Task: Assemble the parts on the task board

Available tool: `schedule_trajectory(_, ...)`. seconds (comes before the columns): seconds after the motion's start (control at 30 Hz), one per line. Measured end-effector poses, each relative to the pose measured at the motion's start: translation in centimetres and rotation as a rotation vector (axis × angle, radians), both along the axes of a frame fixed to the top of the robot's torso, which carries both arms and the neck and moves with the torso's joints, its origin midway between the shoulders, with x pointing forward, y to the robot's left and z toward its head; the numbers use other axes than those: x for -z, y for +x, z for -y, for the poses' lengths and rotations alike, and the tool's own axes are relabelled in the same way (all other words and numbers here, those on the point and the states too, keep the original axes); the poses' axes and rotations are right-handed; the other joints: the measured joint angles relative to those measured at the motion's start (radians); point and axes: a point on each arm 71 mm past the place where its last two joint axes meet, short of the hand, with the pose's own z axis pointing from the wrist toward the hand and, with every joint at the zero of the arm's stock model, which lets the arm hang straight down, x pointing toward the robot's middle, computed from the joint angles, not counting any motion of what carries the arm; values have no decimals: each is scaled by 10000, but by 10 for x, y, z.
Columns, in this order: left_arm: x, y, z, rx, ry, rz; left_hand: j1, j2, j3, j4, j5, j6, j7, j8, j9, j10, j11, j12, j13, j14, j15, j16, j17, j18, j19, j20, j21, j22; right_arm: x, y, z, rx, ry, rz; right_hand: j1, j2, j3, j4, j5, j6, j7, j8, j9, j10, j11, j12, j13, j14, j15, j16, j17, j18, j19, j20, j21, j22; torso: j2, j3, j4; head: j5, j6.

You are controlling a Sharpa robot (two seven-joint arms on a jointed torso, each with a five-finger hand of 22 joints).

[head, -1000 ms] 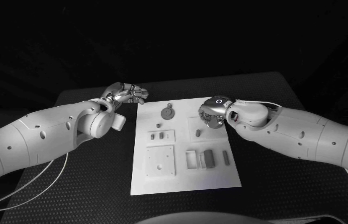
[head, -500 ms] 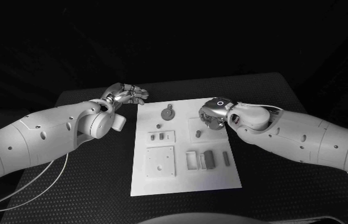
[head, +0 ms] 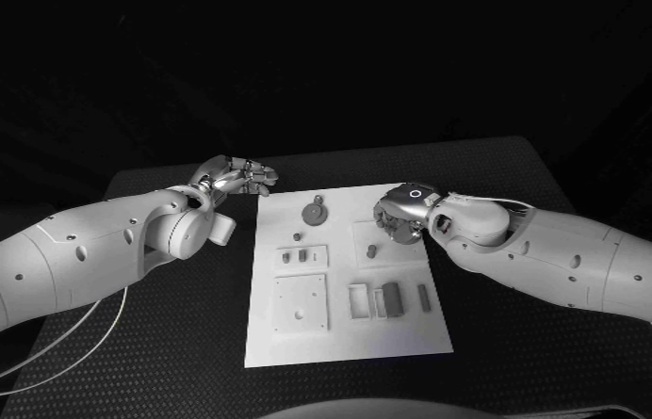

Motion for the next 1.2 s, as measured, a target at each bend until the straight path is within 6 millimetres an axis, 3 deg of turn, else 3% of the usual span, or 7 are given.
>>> schedule_trajectory(0.5, 0, 1, -2, -71, -18, -23, 0, 0, 0, 0, 0, -36, 36, 0, -8, 0, 0, 0, -8, 0, 0, -39, 31, 0, 0, 0, 0, -24, -22, 3, -2, 37, 583, 129, -1, 0, 0, 0, 0, -1, 0, -1, 37, 36, -35, -1, 0, 15, 15, 0, 52, 0, 33, -33, 0, 12, -2, -2, -2, -13, 8)
schedule_trajectory(0.8, 0, 1, -2, -82, -33, -42, 0, 0, 0, 0, 0, -36, 36, 0, -18, 0, 0, 0, -8, 0, 0, -39, 40, 0, 0, 0, 0, -34, -33, -9, -10, -199, 1090, -42, -4, 2, 25, 26, -7, -2, 0, -11, 71, 36, -35, -1, 32, 16, 16, -37, 72, 0, 33, -32, 0, 22, -2, -6, -1, 51, 3)
schedule_trajectory(0.87, 0, 1, -2, -80, -39, -45, 0, 0, 0, 0, 0, -36, 36, 0, -18, 1, 0, 0, -8, 0, 0, -39, 39, 0, 0, 0, 0, -37, -35, -12, -16, -363, 1246, -93, -4, 1, 27, 28, -7, -2, 0, -12, 73, 36, -35, -1, 32, 16, 16, -37, 72, -1, 33, -32, 0, 22, -2, -5, -3, 100, -6)
schedule_trajectory(0.93, 0, 1, -1, -64, -51, -49, 0, 0, 0, 0, 0, -36, 37, 0, -18, 0, 0, 0, -7, 0, 0, -39, 40, -1, 0, 0, 0, -37, -37, -17, -25, -598, 1471, -142, -4, 1, 27, 28, -7, -2, 0, -12, 72, 35, -34, -1, 39, 16, 16, -37, 85, 151, 33, -32, 0, 21, -2, -8, -3, 174, -14)
schedule_trajectory(1.2, 1, 2, 0, -103, -84, -67, 0, 0, 0, 0, 0, -36, 36, 0, -18, 0, 0, 0, -7, -1, 0, -39, 50, 0, 0, 0, 0, -46, -40, -38, -63, -1568, 2657, -416, -5, 1, 26, 28, -7, -2, 0, -16, 74, 35, -34, -2, 65, 15, 18, -37, 111, 152, 32, -32, 0, 31, -5, -8, 5, 553, -92)
